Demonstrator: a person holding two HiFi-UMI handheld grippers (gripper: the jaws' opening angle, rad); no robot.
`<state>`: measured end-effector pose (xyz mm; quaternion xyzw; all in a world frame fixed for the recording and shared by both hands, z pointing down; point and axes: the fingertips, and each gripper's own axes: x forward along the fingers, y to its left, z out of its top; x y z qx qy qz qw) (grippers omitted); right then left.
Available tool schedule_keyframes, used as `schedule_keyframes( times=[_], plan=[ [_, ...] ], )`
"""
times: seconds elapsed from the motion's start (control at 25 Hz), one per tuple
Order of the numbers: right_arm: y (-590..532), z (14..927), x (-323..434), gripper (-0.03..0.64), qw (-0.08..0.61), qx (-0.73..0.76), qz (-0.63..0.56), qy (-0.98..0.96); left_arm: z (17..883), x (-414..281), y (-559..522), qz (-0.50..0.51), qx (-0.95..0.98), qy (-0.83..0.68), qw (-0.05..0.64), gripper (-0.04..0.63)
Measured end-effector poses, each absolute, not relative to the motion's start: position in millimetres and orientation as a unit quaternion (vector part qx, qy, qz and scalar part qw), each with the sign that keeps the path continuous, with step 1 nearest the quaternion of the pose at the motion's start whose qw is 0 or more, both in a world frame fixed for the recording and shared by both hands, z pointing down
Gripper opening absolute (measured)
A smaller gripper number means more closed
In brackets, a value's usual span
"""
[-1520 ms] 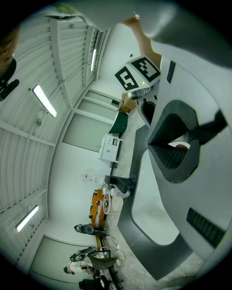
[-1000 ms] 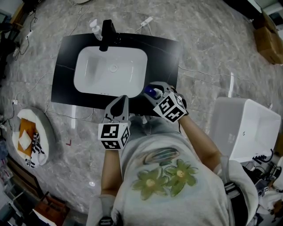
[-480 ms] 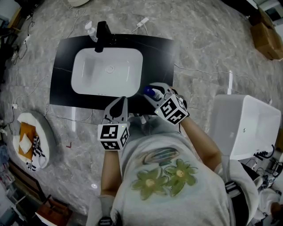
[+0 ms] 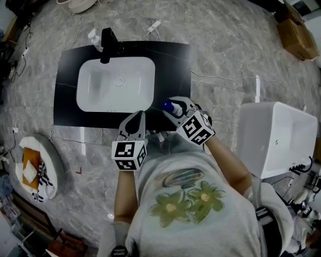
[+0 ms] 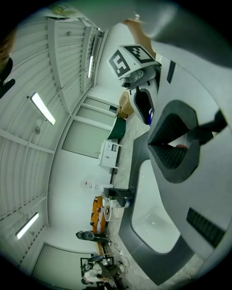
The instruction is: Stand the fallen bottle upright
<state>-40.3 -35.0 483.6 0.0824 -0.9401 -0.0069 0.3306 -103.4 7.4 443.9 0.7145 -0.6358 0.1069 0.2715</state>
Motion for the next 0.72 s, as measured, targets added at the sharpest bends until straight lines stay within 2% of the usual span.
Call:
schedule_keyframes(
  times=[0.72],
  plan=[
    [-32,474,-6,0.172,0.313,0.108,0.004,-0.944,443,-76,-10,0.123,0.742,-0.603,0.264,0.017]
  ],
)
